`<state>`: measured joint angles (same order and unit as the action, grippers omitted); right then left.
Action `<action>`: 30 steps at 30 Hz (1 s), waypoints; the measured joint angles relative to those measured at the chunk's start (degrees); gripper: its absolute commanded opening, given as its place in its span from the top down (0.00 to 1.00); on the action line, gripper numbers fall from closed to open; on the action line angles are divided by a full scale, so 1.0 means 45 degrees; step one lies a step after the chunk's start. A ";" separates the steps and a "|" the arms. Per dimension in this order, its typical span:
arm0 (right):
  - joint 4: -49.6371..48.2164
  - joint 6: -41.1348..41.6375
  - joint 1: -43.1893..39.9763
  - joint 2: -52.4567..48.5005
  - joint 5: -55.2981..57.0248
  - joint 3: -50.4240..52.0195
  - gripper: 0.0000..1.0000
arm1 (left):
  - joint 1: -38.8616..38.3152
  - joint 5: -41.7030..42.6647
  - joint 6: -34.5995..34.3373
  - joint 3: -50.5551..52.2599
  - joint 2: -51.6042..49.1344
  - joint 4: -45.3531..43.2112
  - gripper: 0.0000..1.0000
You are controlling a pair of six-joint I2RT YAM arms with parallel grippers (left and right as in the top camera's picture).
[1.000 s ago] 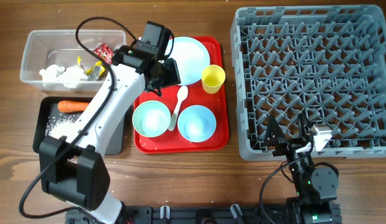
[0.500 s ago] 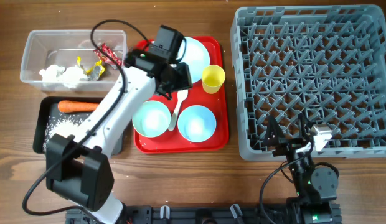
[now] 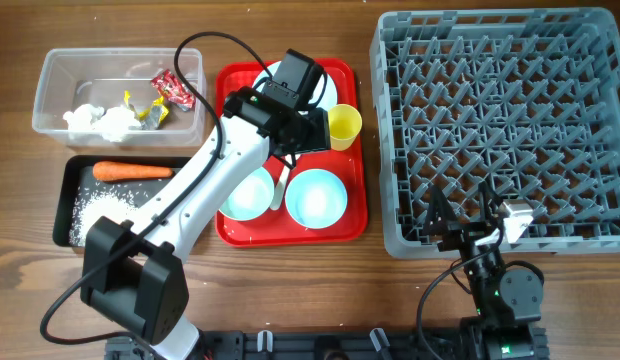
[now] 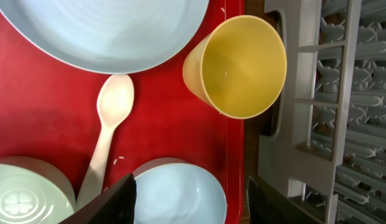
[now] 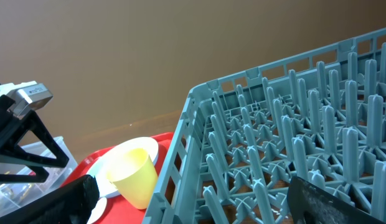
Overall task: Sort waste into correct bins and load items into the dishwasher rack
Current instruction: 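Lower the left gripper around the yellow cup's rim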
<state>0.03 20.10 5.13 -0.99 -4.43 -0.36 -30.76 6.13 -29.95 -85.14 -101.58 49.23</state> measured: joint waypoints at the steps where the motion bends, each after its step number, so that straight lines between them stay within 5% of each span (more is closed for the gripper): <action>1: 0.0000 0.0000 0.0000 0.0000 0.0000 0.0000 0.00 | 0.0000 0.0000 0.0000 0.0000 0.0000 -0.0034 0.48; 17: 0.0000 0.0000 0.0000 0.0000 0.0000 0.0000 0.00 | -0.0685 0.0000 -0.0044 0.0000 -0.0005 -0.0505 0.46; 30: 0.0000 0.0000 0.0000 0.0000 0.0000 0.0000 0.00 | -0.0393 0.0005 -0.0165 0.0000 0.0000 -0.0767 0.72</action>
<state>0.03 20.10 5.13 -0.99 -4.43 -0.36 -32.53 6.15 -30.70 -85.14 -101.58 45.78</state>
